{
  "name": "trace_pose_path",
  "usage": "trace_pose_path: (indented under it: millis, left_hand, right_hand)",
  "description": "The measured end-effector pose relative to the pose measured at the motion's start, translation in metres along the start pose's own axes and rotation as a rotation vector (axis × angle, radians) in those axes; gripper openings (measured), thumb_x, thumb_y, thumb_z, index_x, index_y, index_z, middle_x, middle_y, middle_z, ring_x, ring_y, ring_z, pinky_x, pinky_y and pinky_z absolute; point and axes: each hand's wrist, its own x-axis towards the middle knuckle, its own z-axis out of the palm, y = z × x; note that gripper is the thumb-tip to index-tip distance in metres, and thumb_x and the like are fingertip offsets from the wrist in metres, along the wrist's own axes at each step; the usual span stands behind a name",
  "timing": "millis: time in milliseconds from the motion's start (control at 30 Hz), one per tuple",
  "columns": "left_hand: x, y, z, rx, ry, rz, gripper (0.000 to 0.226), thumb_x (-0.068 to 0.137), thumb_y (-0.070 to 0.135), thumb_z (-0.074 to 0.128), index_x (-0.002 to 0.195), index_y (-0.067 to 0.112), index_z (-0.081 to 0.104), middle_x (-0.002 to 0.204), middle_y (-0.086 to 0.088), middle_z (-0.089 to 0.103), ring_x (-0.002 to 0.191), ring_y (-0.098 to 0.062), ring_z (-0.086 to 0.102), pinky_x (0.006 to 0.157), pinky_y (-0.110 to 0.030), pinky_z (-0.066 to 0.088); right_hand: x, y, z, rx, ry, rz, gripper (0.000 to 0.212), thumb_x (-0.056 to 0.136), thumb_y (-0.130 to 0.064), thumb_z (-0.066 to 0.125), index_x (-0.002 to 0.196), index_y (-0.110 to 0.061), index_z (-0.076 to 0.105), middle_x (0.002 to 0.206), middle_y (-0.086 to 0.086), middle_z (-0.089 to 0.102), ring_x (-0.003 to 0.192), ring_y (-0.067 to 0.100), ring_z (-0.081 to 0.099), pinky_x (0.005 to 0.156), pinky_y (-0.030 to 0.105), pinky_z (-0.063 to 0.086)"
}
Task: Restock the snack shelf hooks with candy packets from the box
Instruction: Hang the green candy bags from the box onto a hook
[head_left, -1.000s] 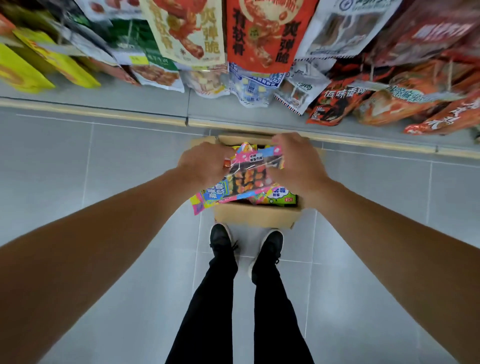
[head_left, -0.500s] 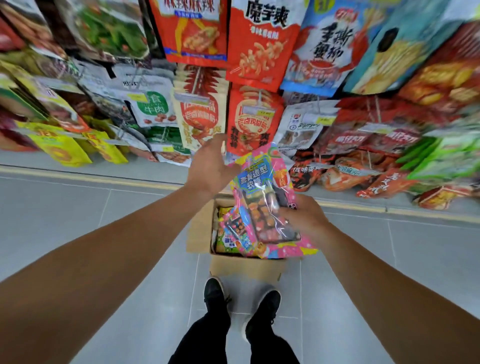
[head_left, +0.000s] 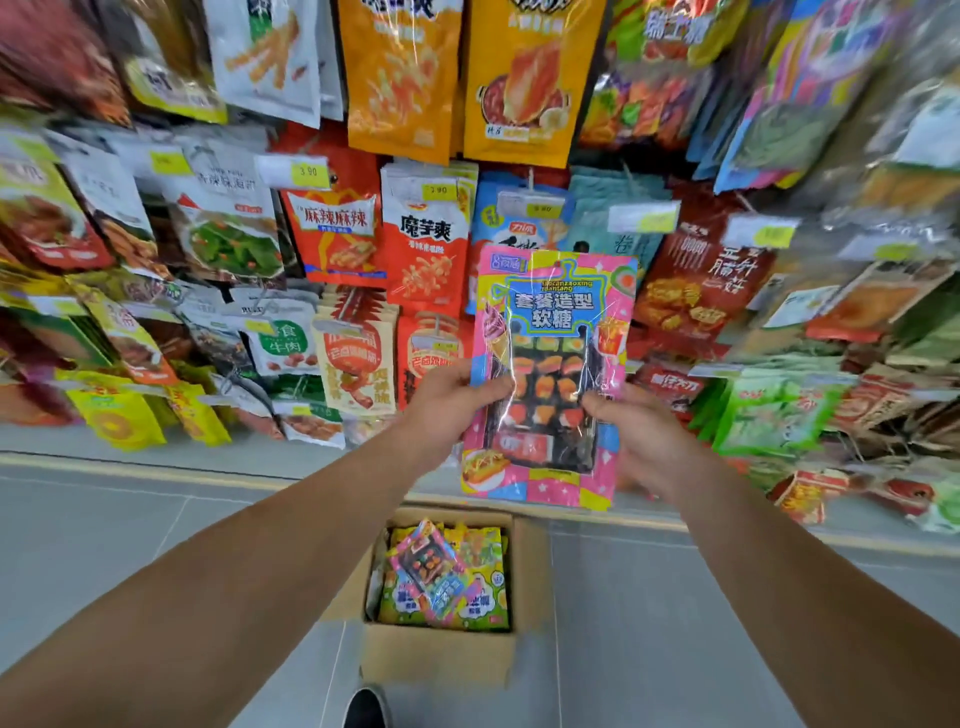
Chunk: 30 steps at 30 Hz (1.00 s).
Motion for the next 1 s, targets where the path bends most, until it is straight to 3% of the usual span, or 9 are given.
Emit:
trace_pose_path:
  millis: [100,200,300,400,500,633,733,900,1000]
  left_hand:
    - [-0.015,0.035,0.042,-0.015,0.021,0.121,0.004,0.086,0.012,0.071,0.085,0.010,0.073,0.076,-0.003,0.070,0.071,-0.019,0.064,0.069,-0.033,0.052]
    - [-0.022,0.073,0.081,0.020,0.051,0.225,0.028,0.073,0.031,0.079,0.083,0.006,0.072,0.084,-0.015,0.066,0.078,-0.024,0.059,0.077,-0.040,0.047]
    - [-0.032,0.124,0.121,0.043,0.050,0.322,0.017,0.077,0.026,0.078,0.081,0.010,0.074,0.087,-0.017,0.070,0.082,-0.032,0.063,0.080,-0.045,0.050]
    - [-0.037,0.168,0.150,0.064,0.034,0.403,0.007,0.083,0.021,0.075,0.078,0.016,0.074,0.078,-0.004,0.070,0.077,-0.024,0.062,0.075,-0.039,0.049]
    - [-0.037,0.209,0.173,0.066,0.016,0.479,0.026,0.071,0.040,0.080,0.084,0.018,0.077,0.084,-0.011,0.069,0.080,-0.027,0.059,0.081,-0.052,0.050]
    - [-0.030,0.248,0.193,0.046,-0.002,0.554,0.013,0.077,0.029,0.078,0.081,0.016,0.076,0.083,-0.006,0.072,0.081,-0.027,0.065,0.088,-0.055,0.050]
    - [-0.017,0.270,0.204,0.017,-0.006,0.594,0.025,0.072,0.032,0.078,0.086,0.012,0.076,0.094,-0.015,0.074,0.095,-0.038,0.068,0.094,-0.058,0.050]
    - [0.021,0.309,0.210,-0.013,0.017,0.655,0.024,0.077,0.025,0.078,0.090,0.005,0.075,0.101,-0.027,0.070,0.096,-0.043,0.066,0.092,-0.064,0.048]
    - [0.047,0.327,0.205,-0.024,0.029,0.677,0.018,0.084,0.014,0.073,0.094,-0.001,0.072,0.103,-0.028,0.069,0.098,-0.043,0.066,0.093,-0.060,0.050]
  right_hand:
    - [-0.021,-0.032,-0.037,-0.007,-0.027,-0.106,0.066,0.059,-0.038,0.087,0.117,-0.017,0.064,0.124,0.003,0.066,0.122,0.025,0.056,0.109,0.055,0.035]
    - [-0.049,-0.072,-0.073,-0.001,-0.071,-0.209,0.104,0.047,-0.049,0.093,0.137,-0.019,0.050,0.143,-0.001,0.052,0.133,0.023,0.046,0.112,0.054,0.030]
    - [-0.074,-0.118,-0.104,0.081,-0.082,-0.293,0.107,0.060,-0.039,0.091,0.147,-0.014,0.034,0.147,-0.003,0.039,0.139,0.023,0.036,0.115,0.051,0.026]
    - [-0.078,-0.153,-0.132,0.129,-0.058,-0.388,0.122,0.041,-0.044,0.097,0.145,-0.016,0.038,0.145,0.004,0.048,0.133,0.028,0.047,0.111,0.058,0.034]
    - [-0.092,-0.192,-0.151,0.149,-0.024,-0.476,0.129,0.037,-0.047,0.096,0.146,-0.016,0.036,0.147,0.006,0.046,0.132,0.026,0.048,0.111,0.056,0.035]
    - [-0.101,-0.235,-0.163,0.172,0.063,-0.569,0.087,0.081,-0.021,0.078,0.150,-0.009,0.026,0.153,0.007,0.035,0.139,0.026,0.039,0.115,0.051,0.031]
    - [-0.096,-0.263,-0.168,0.169,0.073,-0.603,0.080,0.082,-0.017,0.077,0.147,-0.006,0.032,0.148,0.011,0.043,0.132,0.028,0.046,0.112,0.054,0.035]
    - [-0.072,-0.310,-0.174,0.029,0.090,-0.677,0.049,0.065,-0.028,0.083,0.108,-0.006,0.069,0.106,0.011,0.073,0.105,0.031,0.066,0.101,0.055,0.047]
    - [-0.061,-0.333,-0.170,-0.056,0.125,-0.719,0.019,0.078,-0.022,0.077,0.093,-0.011,0.072,0.092,0.006,0.076,0.090,0.024,0.071,0.091,0.047,0.054]
